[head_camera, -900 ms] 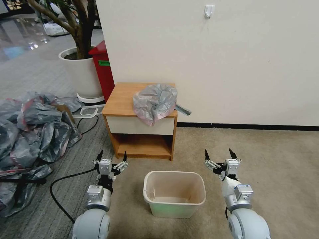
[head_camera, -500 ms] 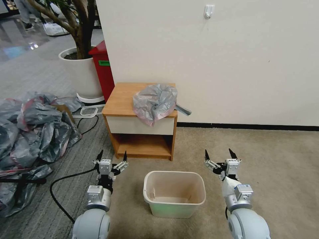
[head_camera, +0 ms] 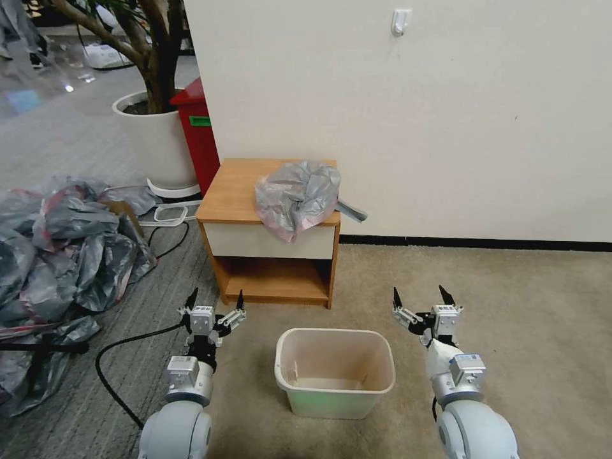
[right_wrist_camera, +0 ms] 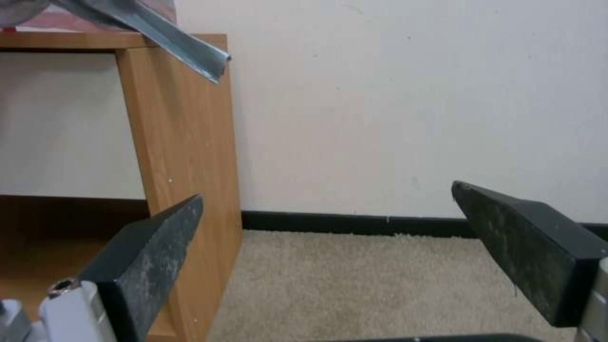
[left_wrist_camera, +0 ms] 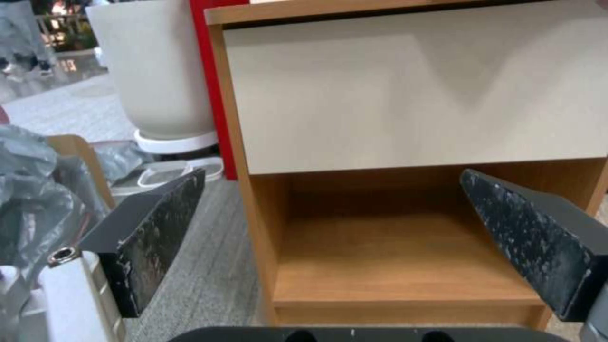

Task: Pick up the garbage bag from the table and place it over the trash can.

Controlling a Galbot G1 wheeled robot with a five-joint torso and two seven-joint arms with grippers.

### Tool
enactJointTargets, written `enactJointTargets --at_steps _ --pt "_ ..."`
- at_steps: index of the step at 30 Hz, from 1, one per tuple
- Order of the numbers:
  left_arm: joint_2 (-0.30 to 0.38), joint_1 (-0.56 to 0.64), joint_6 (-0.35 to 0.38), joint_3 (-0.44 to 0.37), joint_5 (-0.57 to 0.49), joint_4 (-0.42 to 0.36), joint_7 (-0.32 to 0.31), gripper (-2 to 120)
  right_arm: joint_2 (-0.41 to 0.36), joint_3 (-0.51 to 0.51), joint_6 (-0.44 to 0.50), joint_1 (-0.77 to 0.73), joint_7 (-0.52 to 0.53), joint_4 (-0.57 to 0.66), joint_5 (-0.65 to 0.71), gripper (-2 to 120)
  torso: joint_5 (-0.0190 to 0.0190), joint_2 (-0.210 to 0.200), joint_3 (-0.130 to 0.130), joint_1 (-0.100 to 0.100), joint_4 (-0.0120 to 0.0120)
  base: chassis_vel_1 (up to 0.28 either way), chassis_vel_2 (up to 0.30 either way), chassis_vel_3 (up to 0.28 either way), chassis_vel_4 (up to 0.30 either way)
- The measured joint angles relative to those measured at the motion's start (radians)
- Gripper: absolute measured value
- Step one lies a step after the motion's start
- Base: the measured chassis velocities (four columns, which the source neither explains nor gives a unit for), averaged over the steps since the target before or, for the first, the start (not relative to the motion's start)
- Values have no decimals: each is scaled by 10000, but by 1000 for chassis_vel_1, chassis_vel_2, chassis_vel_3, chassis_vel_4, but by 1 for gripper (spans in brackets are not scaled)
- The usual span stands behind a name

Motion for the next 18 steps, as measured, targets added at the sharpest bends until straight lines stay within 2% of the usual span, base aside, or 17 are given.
enactJointTargets --at_steps 14,17,18 --pt "22 15 25 -3 -19 -58 0 100 11 0 -4 -49 10 67 1 100 0 0 0 0 1 0 0 0 0" --pt "348 245 509 -84 -422 -839 -170 100 226 -27 -77 -668 182 903 0 100 0 0 0 0 1 0 0 0 0" --pt "348 245 509 -84 -422 -839 -170 100 226 -27 -77 -668 182 903 0 100 0 0 0 0 1 0 0 0 0"
